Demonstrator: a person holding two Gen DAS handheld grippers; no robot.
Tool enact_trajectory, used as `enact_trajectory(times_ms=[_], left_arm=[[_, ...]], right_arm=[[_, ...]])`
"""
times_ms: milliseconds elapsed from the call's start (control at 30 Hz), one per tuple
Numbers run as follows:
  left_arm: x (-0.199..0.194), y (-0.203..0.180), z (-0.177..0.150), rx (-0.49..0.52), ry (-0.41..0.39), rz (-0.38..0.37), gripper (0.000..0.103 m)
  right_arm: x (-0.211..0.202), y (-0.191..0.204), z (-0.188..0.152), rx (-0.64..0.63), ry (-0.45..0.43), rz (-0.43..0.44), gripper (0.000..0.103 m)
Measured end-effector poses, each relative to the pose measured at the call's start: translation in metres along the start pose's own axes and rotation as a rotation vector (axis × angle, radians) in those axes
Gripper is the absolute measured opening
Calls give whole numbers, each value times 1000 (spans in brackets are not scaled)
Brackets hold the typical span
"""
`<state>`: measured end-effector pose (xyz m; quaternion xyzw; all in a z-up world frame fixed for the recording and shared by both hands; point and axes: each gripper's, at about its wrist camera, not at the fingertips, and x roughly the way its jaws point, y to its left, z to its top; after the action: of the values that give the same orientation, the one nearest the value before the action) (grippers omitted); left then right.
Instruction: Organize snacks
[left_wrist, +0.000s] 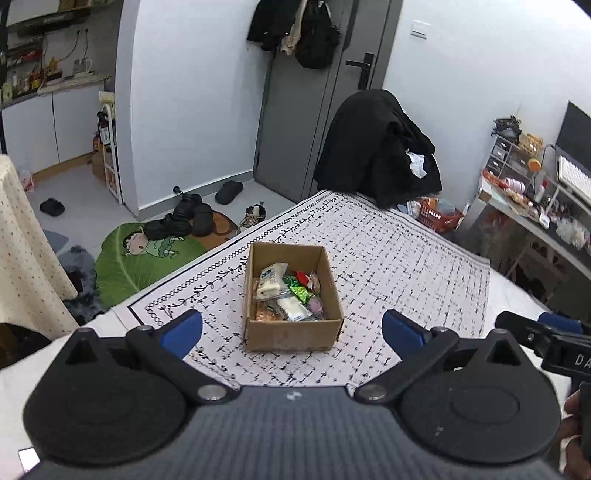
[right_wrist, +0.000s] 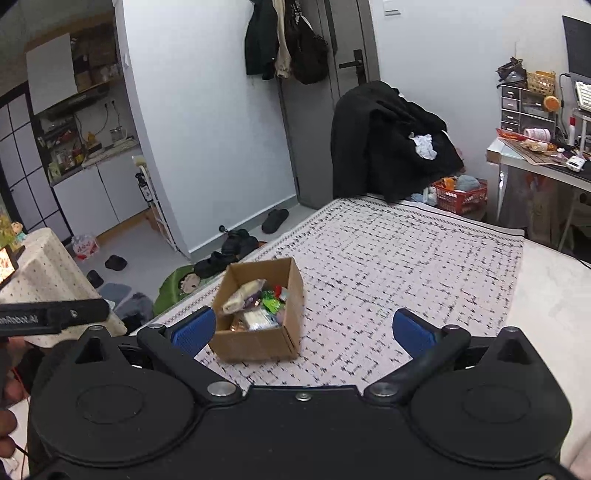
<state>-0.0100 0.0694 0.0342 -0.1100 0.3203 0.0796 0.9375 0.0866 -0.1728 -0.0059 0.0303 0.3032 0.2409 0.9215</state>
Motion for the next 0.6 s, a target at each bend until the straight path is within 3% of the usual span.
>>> enact_trajectory(times_ms=[600], left_arm=[[-11,8,-38,126,28,-18,103]], right_arm=[[-23,-3,-38,-8,59,-25,103]])
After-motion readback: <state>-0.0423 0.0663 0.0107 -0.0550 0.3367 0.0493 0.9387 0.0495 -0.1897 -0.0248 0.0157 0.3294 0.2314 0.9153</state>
